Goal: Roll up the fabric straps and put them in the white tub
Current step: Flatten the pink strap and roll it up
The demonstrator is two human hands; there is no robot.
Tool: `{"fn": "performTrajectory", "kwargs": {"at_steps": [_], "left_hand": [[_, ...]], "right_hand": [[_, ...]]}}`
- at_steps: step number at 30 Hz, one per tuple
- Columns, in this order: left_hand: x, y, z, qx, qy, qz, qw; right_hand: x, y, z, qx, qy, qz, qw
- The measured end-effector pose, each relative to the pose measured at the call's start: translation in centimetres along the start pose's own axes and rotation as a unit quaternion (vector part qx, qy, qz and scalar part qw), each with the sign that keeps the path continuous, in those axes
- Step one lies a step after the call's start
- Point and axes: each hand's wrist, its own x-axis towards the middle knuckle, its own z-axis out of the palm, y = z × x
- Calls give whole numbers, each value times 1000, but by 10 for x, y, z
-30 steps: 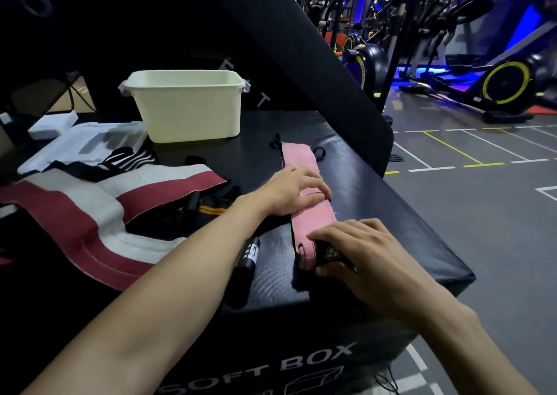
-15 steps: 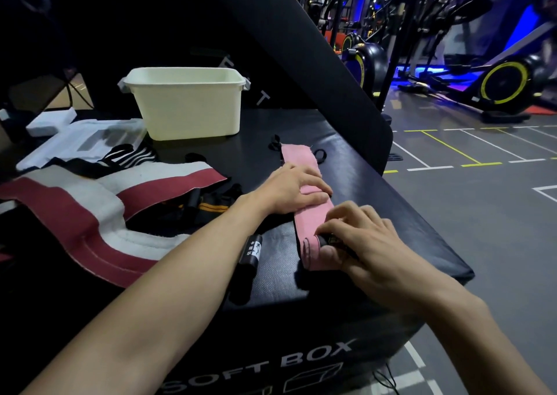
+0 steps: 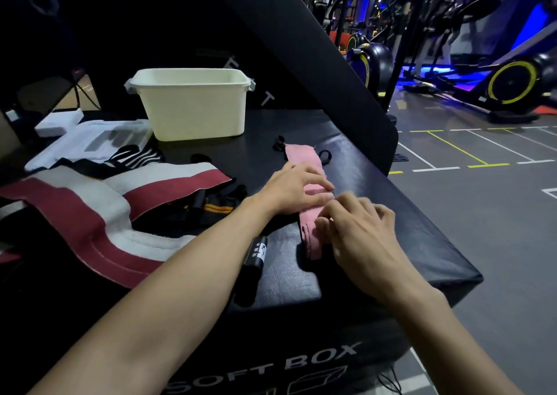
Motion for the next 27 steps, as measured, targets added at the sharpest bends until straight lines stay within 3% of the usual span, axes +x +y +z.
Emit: {"fn": "performTrajectory", "kwargs": {"at_steps": [8,15,19,27], "left_hand": [[-1,-2,0,22,17,-38,999],[6,-24,-5,41,92,-188,977],[8,-25,-5,-11,105,-183,977],[12,-20,-7,32,67,-113,991]], "right_hand": [[-7,-13,5,-3,150,-50,987],[-22,2,5,29,60,-76,995],[-19,9,6,51,21,-75,996],[-12,14,9,-11,91,-140,986]]}}
